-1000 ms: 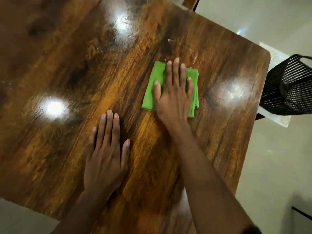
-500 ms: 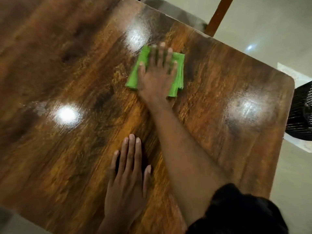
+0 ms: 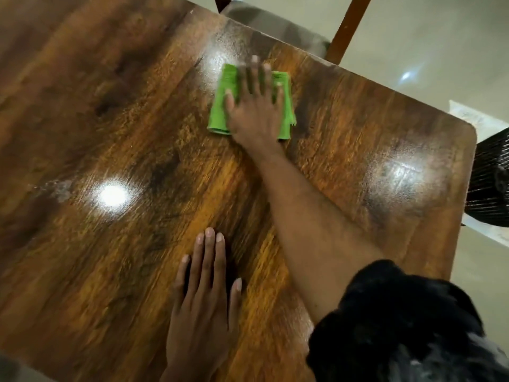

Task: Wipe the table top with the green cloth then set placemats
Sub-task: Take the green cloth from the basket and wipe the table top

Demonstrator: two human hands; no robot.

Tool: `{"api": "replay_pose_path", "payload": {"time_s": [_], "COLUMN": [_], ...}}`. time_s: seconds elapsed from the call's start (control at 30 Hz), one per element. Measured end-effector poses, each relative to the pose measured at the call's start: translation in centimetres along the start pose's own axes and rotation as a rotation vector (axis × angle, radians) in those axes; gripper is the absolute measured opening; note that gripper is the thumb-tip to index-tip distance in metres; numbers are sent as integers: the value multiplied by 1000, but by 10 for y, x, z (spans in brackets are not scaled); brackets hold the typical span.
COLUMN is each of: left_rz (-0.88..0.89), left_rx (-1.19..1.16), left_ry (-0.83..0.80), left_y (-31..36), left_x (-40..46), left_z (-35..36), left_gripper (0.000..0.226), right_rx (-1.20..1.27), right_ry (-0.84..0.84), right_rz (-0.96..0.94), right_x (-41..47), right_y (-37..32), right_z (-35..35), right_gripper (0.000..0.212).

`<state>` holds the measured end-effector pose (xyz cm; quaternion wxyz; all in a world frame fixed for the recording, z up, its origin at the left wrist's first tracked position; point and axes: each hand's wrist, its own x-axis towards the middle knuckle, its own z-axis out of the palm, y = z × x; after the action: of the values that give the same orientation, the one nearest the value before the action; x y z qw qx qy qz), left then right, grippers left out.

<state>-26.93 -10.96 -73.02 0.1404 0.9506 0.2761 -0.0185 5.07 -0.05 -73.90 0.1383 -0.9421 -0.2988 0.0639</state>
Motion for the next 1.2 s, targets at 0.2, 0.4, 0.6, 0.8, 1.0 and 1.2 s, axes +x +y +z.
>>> {"api": "replay_pose_path", "payload": {"time_s": [0.2, 0.4, 0.6, 0.8, 1.0, 1.2], "left_rz": [18, 18, 34, 44, 52, 54], "left_rx": [-5, -6, -9, -23, -47, -54], "left_ry": [-51, -42, 8, 49, 56, 40], "left_y": [0, -1, 0, 3, 6, -12], "left_x": [0, -3, -5, -5, -3, 2], "left_z": [-2, 1, 3, 5, 9, 30], "left_gripper": [72, 72, 72, 71, 73, 73], "right_rx": [-9, -8, -106, -343, -187, -74], "right_ry": [129, 187, 109, -50, 21, 215], "right_rz": [279, 415, 375, 332, 433, 432], "right_x": [-50, -181, -337, -505, -502, -307], "right_y": [141, 194, 152, 110, 134, 257], "right_z": [-32, -50, -46, -9, -33, -72], "right_gripper": [72, 67, 67, 70, 72, 66]}}
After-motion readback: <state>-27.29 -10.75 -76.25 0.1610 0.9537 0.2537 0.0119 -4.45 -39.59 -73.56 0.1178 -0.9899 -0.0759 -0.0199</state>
